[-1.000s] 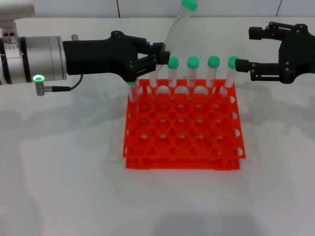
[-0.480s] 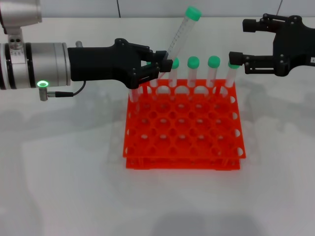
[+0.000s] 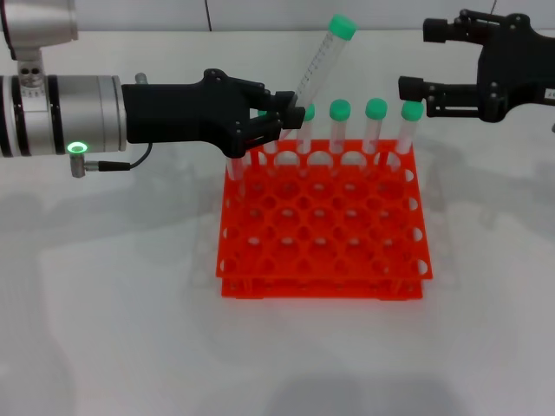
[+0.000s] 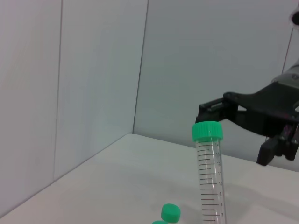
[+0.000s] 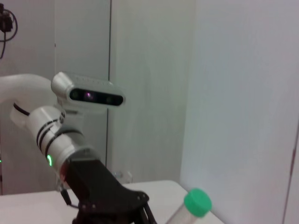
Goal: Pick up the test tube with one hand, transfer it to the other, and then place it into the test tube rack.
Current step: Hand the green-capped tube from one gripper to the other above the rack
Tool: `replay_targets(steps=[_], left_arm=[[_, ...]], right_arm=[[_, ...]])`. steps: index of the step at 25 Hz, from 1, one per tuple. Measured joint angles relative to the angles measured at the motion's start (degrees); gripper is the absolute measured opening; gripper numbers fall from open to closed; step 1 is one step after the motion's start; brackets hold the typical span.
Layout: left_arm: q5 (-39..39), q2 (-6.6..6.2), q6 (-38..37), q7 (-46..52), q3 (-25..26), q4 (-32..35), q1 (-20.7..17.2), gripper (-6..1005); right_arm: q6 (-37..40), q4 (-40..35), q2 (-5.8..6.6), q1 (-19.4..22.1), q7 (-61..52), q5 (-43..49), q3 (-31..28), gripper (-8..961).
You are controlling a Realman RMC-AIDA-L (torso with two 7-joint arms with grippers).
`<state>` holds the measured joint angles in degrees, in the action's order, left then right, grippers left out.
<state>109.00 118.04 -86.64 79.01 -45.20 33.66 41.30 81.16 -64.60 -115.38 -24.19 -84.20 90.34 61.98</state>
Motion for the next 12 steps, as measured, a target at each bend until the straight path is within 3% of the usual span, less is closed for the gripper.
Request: replay_targets(steps=[12], left_arm=[[-0.48,0.12,-0.12,-0.82,-0.49,0.47,-0.87,194]], right_arm=[[-0.19,0.67,-0.16,-2.45,-0.48,-0.61,2.37,728]])
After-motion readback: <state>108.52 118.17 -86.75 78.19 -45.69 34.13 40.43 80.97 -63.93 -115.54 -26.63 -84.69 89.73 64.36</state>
